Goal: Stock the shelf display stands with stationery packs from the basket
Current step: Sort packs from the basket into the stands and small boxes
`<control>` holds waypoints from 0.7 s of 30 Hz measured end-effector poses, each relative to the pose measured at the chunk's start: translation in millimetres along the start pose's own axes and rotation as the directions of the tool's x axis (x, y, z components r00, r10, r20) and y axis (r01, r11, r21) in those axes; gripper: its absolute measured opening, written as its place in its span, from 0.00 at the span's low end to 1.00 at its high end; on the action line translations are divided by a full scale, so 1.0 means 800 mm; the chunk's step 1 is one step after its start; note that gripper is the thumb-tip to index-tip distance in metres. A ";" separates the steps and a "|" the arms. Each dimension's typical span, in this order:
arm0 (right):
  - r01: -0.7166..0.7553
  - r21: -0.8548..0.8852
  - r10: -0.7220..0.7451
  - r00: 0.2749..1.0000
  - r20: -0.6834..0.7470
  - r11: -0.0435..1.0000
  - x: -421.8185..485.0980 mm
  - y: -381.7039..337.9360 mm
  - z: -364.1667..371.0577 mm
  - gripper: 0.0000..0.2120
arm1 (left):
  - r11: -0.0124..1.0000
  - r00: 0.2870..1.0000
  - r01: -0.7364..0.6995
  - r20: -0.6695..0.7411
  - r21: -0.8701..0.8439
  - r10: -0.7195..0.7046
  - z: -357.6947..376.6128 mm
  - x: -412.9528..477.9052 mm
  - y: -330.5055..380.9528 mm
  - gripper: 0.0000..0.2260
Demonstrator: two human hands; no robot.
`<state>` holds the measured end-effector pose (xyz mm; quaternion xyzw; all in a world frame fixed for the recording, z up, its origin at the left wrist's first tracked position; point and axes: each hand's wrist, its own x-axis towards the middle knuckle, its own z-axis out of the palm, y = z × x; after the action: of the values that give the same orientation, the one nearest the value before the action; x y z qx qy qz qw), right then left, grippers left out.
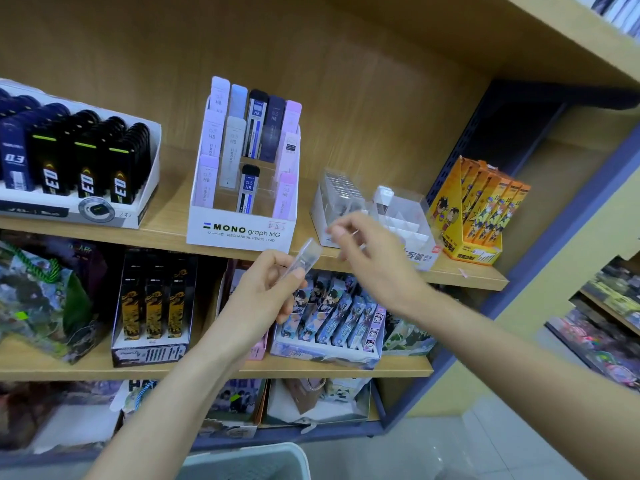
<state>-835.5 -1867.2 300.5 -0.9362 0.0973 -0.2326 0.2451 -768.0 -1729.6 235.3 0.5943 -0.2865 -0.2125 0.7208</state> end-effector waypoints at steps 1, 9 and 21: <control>-0.018 0.064 0.014 0.998 0.058 0.998 -0.010 -0.006 0.007 0.05 | 0.999 1.000 -0.025 0.007 0.026 0.025 0.002 -0.001 -0.001 0.03; -0.086 0.368 0.059 0.995 0.085 0.926 -0.043 -0.001 0.004 0.07 | 0.961 0.994 -0.110 0.005 0.255 0.112 -0.004 -0.014 -0.021 0.02; 0.010 0.247 0.076 0.937 -0.340 0.969 0.039 0.066 -0.077 0.05 | 0.487 0.836 -0.452 0.164 0.748 0.524 0.020 0.056 0.055 0.06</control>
<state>-841.9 -1947.5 333.5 -0.8413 0.1253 -0.3999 0.3414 -746.9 -1761.4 287.3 0.7425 -0.4734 0.1670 0.4435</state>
